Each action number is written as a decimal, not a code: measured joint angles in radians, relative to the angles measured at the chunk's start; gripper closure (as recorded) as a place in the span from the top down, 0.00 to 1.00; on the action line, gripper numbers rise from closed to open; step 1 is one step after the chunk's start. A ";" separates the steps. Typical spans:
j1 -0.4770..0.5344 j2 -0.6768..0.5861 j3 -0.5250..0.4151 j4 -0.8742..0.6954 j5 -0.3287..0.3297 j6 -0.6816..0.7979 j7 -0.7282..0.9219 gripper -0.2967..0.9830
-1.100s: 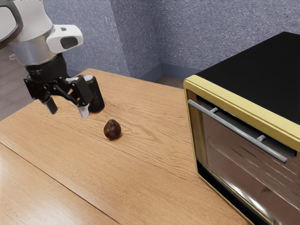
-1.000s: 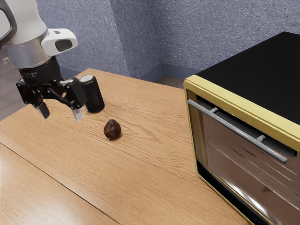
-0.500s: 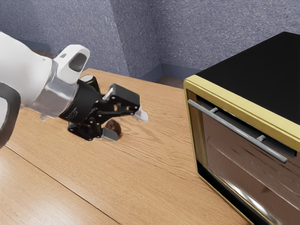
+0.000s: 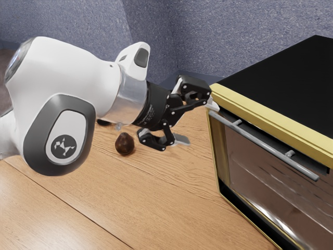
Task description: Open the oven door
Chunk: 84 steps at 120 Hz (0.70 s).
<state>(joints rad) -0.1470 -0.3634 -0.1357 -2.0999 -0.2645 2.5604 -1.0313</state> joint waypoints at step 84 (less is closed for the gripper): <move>0.007 0.096 0.001 0.011 -0.007 0.041 -0.166 0.77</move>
<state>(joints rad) -0.1399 -0.2672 -0.1348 -2.0891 -0.2711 2.6011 -1.1975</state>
